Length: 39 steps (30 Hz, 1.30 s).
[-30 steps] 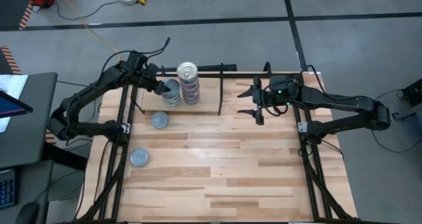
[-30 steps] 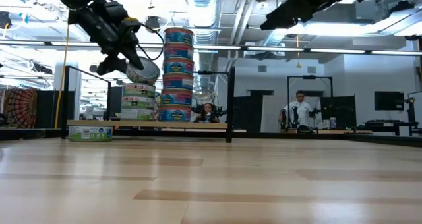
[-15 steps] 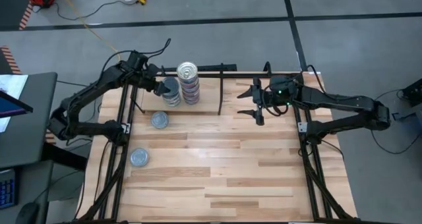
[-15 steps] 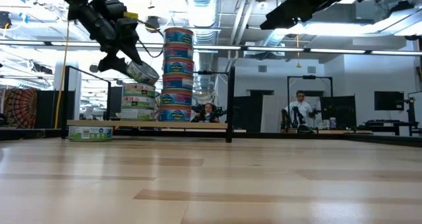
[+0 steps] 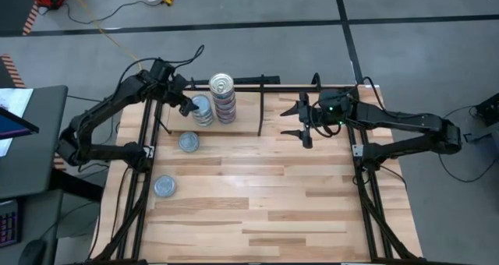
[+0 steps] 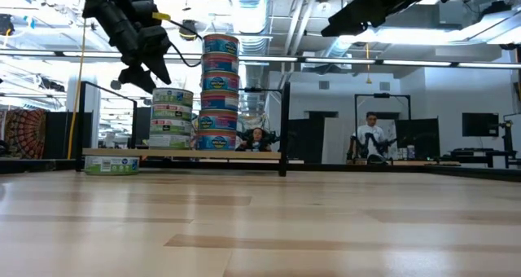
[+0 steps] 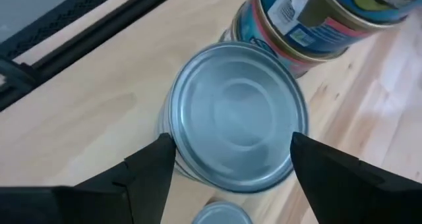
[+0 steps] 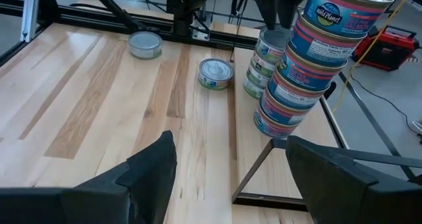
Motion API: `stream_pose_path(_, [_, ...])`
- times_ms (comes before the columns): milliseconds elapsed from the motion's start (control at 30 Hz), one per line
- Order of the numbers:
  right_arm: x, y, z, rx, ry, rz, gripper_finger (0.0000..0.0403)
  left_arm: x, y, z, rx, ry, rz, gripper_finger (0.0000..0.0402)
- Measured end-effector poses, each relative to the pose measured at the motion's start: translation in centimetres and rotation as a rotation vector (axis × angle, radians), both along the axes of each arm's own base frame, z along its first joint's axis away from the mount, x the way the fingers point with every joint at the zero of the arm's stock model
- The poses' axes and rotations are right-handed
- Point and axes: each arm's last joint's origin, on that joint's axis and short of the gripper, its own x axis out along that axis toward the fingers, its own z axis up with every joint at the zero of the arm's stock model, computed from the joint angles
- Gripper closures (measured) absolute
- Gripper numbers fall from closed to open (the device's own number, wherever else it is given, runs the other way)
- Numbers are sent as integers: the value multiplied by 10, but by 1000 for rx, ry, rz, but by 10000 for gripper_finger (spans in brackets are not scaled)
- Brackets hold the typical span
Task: Stack canned seafood by type on shelf
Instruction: Stack the green tuna can on top of the green tuna cans on the shelf
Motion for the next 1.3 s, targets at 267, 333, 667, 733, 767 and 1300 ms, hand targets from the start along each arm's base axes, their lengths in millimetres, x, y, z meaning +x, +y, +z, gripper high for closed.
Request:
stream_pose_path(267, [0,0,0,4,0,-2,92,-3,-3,33,175,4,-26,112])
stream_pose_path(333, [0,0,0,4,0,-2,92,-4,-10,48,295,32,-39,114])
stream_pose_path(667, [0,0,0,1,1,-2,92,8,-100,51,636,137,-321,132])
stream_pose_path(733, [0,0,0,1,1,-2,92,14,-117,39,637,152,-375,134])
stream_pose_path(767, [0,0,0,0,1,-2,92,18,-126,32,635,162,-403,134])
stream_pose_path(1300, [0,0,0,54,-5,-23,92,58,-221,-83,561,572,-520,135])
